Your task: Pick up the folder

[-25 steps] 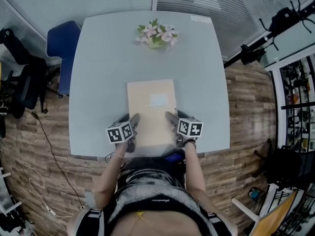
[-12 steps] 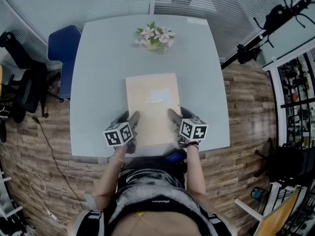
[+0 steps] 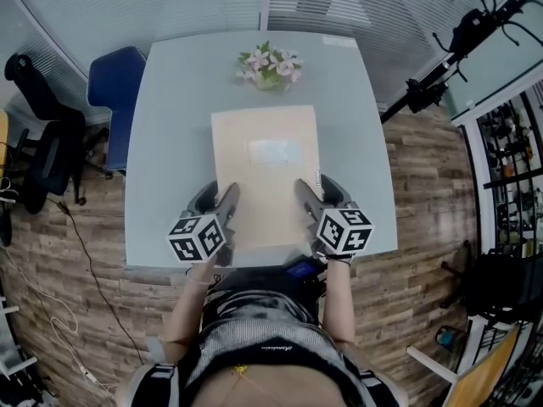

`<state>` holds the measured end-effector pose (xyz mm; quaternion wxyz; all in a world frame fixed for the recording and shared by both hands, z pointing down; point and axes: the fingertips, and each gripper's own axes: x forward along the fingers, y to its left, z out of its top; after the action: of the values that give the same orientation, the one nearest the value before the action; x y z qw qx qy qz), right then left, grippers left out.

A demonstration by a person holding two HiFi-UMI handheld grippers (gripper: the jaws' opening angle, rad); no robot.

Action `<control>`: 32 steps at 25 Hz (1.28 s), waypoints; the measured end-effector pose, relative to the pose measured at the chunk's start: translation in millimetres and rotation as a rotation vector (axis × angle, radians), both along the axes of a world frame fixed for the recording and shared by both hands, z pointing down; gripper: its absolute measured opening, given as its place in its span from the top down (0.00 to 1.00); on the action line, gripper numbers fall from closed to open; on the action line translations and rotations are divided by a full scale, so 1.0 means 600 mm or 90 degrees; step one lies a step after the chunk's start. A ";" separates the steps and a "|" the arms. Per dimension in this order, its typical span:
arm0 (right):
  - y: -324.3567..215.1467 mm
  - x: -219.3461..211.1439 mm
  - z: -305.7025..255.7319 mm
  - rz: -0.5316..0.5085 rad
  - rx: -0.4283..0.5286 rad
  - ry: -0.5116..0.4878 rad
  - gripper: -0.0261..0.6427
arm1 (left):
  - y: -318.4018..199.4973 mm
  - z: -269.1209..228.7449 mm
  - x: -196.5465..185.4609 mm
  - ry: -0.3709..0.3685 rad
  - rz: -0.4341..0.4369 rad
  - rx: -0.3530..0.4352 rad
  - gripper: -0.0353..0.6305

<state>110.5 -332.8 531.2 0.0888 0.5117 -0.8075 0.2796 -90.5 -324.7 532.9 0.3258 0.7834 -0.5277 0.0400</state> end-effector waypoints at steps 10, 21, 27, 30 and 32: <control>0.033 -0.010 -0.109 0.014 0.093 0.003 0.57 | 0.025 -0.110 -0.011 -0.002 -0.006 0.095 0.62; 0.071 -0.008 -0.192 0.028 0.168 0.023 0.58 | 0.053 -0.183 -0.009 0.012 -0.002 0.158 0.63; 0.081 -0.008 -0.201 0.032 0.176 0.019 0.58 | 0.060 -0.194 -0.010 0.012 -0.002 0.170 0.63; 0.085 -0.010 -0.205 0.034 0.179 0.021 0.58 | 0.062 -0.198 -0.012 0.012 -0.004 0.171 0.63; 0.088 -0.009 -0.207 0.036 0.180 0.022 0.58 | 0.064 -0.201 -0.012 0.011 -0.004 0.174 0.63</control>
<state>104.8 -280.2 407.1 0.0217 0.5467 -0.8223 0.1564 -97.5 -286.4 412.5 0.2205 0.8193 -0.5277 -0.0396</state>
